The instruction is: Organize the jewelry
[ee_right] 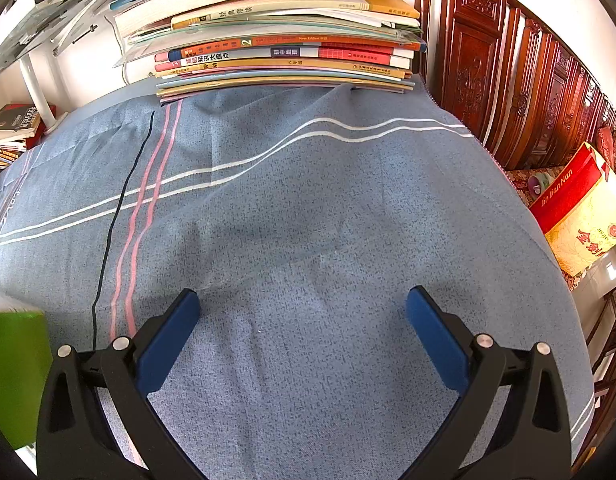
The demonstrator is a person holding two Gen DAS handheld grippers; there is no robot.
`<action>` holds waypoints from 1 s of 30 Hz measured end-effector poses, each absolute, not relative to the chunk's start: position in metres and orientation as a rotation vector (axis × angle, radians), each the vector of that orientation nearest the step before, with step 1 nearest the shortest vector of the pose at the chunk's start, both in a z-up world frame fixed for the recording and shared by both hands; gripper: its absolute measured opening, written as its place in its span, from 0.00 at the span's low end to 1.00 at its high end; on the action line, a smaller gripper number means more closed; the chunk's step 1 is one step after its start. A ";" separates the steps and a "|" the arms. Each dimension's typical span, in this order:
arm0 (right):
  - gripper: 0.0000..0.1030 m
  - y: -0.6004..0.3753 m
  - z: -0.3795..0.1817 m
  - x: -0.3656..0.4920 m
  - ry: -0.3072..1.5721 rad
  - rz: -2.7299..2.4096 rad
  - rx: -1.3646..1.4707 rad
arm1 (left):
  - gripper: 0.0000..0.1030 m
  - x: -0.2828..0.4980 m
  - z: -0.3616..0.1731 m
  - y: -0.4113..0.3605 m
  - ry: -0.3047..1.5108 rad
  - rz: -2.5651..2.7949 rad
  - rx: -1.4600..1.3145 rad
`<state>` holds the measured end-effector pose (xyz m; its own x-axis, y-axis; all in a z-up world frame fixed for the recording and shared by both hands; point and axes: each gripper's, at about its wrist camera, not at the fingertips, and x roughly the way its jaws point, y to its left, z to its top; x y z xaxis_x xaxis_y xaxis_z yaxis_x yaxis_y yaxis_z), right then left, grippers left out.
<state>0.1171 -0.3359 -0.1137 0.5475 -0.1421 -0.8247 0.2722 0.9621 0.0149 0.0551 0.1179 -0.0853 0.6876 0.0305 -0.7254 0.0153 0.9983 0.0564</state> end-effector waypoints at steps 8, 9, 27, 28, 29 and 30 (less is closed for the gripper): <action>0.98 -0.336 -0.113 0.117 0.962 -0.246 0.147 | 0.96 0.056 -0.086 0.118 0.813 0.006 0.064; 0.98 -0.336 -0.114 0.117 0.962 -0.246 0.147 | 0.96 0.056 -0.086 0.118 0.813 0.004 0.065; 0.98 -0.336 -0.112 0.117 0.963 -0.246 0.148 | 0.96 0.054 -0.087 0.114 0.809 -0.018 0.093; 0.98 -0.336 -0.112 0.117 0.963 -0.246 0.148 | 0.96 0.054 -0.087 0.114 0.810 -0.018 0.094; 0.98 -0.336 -0.112 0.117 0.963 -0.246 0.148 | 0.96 0.055 -0.087 0.114 0.811 -0.018 0.093; 0.98 -0.336 -0.112 0.117 0.963 -0.246 0.148 | 0.96 0.055 -0.086 0.114 0.811 -0.019 0.093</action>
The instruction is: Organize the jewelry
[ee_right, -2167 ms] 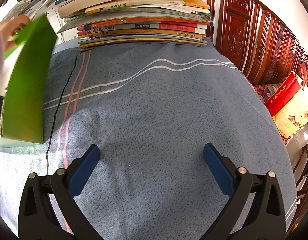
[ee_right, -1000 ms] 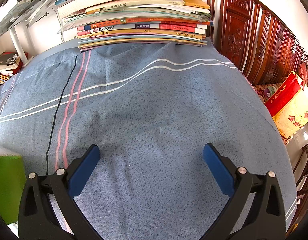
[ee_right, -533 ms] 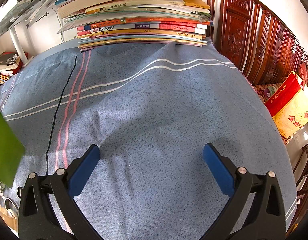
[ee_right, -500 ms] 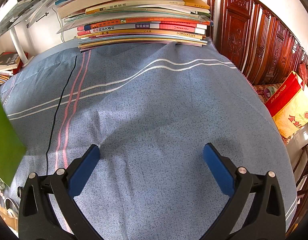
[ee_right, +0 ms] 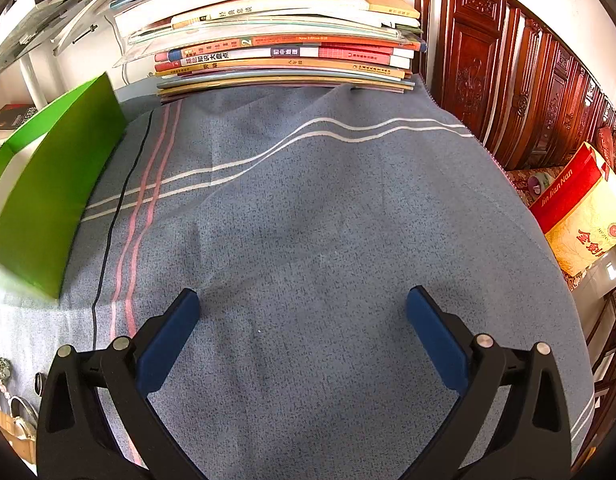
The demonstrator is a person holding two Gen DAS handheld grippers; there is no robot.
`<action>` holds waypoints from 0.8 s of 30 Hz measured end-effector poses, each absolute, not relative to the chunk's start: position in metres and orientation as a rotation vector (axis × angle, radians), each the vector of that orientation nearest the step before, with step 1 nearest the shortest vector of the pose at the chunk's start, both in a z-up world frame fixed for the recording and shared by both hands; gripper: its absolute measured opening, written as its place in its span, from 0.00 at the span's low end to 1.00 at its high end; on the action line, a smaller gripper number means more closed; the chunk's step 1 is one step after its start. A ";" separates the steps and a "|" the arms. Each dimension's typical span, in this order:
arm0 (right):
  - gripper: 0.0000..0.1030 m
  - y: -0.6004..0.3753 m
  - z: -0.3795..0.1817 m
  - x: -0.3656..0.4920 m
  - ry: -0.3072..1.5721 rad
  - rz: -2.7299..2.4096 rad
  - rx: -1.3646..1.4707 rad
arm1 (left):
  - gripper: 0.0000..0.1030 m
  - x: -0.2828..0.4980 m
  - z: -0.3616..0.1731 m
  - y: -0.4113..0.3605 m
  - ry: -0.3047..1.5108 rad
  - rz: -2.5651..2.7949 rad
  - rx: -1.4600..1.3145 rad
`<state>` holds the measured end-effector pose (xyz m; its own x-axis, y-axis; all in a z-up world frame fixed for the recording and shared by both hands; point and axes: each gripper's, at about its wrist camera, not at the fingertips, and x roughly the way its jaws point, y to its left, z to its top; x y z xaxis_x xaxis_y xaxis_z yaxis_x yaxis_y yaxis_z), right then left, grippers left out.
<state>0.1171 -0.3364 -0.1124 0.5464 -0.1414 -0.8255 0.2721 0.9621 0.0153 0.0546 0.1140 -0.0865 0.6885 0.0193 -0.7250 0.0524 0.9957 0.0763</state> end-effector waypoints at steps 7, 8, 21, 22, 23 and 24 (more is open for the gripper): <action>0.98 -0.336 -0.113 0.118 0.963 -0.246 0.148 | 0.96 0.056 -0.087 0.115 0.816 -0.021 0.089; 0.98 -0.336 -0.113 0.118 0.963 -0.246 0.148 | 0.96 0.056 -0.087 0.115 0.817 -0.021 0.088; 0.98 -0.336 -0.112 0.118 0.964 -0.246 0.148 | 0.96 0.064 -0.090 0.122 0.864 -0.029 0.046; 0.98 -0.336 -0.112 0.118 0.969 -0.237 0.141 | 0.96 0.065 -0.089 0.122 0.861 -0.022 0.051; 0.98 -0.337 -0.111 0.116 0.979 -0.223 0.145 | 0.96 0.063 -0.087 0.121 0.846 -0.001 0.057; 0.98 -0.340 -0.110 0.114 0.987 -0.257 0.180 | 0.96 0.059 -0.083 0.120 0.823 0.023 0.062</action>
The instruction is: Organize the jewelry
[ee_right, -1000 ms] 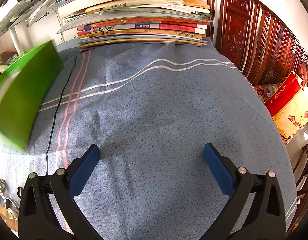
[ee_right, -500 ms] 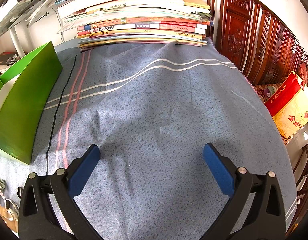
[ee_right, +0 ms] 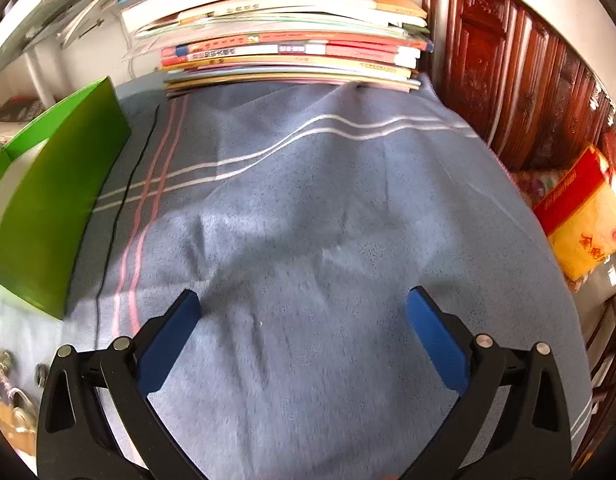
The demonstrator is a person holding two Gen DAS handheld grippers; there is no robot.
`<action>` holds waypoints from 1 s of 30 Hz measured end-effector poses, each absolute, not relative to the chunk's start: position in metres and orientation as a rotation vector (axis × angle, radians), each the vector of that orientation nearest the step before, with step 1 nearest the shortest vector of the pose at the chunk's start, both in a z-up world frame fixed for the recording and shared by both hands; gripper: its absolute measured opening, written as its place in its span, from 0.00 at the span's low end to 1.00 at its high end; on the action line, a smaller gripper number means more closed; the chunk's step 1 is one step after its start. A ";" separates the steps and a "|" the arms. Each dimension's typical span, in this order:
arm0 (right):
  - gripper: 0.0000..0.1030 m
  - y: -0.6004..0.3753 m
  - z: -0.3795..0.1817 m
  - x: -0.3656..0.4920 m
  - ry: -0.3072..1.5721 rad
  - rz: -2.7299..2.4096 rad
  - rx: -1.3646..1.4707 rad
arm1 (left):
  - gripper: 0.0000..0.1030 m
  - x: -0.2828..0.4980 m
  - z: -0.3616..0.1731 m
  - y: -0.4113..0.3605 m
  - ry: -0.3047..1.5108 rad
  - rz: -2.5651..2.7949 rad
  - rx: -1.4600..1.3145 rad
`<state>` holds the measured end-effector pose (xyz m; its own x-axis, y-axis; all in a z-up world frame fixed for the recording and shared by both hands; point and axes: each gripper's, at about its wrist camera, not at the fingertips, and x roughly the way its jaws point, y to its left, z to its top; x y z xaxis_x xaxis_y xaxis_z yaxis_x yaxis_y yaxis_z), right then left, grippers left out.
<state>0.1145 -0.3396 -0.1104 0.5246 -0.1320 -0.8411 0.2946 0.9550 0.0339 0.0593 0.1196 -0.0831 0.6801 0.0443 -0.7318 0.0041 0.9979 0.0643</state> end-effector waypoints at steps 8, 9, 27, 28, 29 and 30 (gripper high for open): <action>0.98 -0.217 -0.035 0.006 0.756 -0.327 0.152 | 0.96 0.007 -0.014 0.043 0.592 -0.008 0.099; 0.98 -0.192 -0.027 0.000 0.726 -0.289 0.087 | 0.96 0.003 -0.010 0.034 0.582 -0.027 0.106; 0.98 -0.152 -0.012 -0.022 0.619 -0.246 -0.006 | 0.96 -0.012 -0.006 0.000 0.534 -0.064 0.157; 0.98 -0.153 -0.011 -0.021 0.618 -0.247 -0.006 | 0.96 -0.010 -0.006 0.003 0.545 -0.074 0.137; 0.98 -0.153 -0.011 -0.021 0.617 -0.247 -0.006 | 0.96 -0.009 -0.006 0.003 0.549 -0.075 0.133; 0.98 -0.152 -0.011 -0.021 0.618 -0.247 -0.007 | 0.96 -0.008 -0.006 0.004 0.550 -0.071 0.134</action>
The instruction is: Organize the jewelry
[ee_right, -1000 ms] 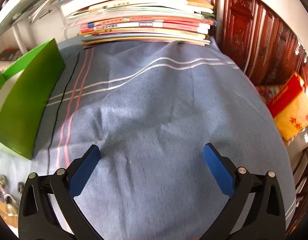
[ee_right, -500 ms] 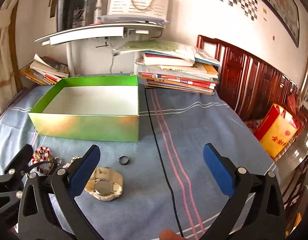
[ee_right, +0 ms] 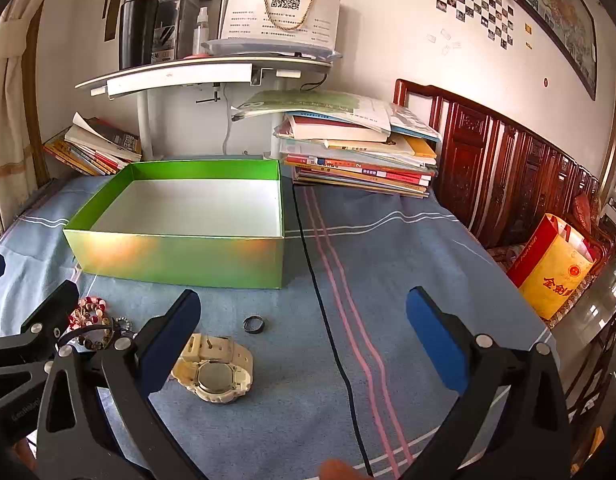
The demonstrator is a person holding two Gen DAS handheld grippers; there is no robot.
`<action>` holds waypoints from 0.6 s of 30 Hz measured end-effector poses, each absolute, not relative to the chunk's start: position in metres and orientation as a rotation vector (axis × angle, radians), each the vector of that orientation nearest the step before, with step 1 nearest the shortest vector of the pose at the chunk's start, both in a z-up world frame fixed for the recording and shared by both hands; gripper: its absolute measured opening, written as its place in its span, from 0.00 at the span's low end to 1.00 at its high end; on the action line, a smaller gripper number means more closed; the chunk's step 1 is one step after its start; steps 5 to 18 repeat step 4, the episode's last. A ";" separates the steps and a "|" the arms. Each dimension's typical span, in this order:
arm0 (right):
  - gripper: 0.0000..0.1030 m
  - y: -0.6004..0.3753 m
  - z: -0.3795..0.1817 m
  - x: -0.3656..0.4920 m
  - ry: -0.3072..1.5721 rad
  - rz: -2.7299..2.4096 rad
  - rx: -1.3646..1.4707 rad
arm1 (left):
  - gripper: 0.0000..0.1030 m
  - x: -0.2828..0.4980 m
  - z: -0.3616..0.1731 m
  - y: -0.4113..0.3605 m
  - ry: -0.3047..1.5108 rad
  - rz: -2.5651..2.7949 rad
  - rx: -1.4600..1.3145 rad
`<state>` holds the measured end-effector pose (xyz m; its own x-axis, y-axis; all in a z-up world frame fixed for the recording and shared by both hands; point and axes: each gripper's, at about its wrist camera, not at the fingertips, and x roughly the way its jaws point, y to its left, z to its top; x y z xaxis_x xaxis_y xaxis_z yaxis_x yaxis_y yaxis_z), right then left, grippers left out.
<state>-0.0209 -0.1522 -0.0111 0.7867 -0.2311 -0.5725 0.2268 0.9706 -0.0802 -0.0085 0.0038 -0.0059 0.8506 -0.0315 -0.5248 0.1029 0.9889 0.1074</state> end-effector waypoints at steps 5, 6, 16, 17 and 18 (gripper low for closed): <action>0.98 -0.152 -0.012 -0.020 0.621 -0.250 -0.008 | 0.96 -0.010 -0.006 0.002 0.548 -0.063 0.145; 0.98 -0.152 -0.012 -0.020 0.621 -0.250 -0.008 | 0.96 -0.010 -0.006 0.002 0.548 -0.063 0.145; 0.98 -0.152 -0.012 -0.020 0.621 -0.250 -0.008 | 0.96 -0.010 -0.006 0.002 0.548 -0.063 0.145; 0.98 -0.152 -0.012 -0.020 0.621 -0.250 -0.008 | 0.96 -0.010 -0.006 0.002 0.548 -0.063 0.145; 0.98 -0.152 -0.012 -0.020 0.621 -0.250 -0.008 | 0.96 -0.010 -0.006 0.002 0.548 -0.063 0.145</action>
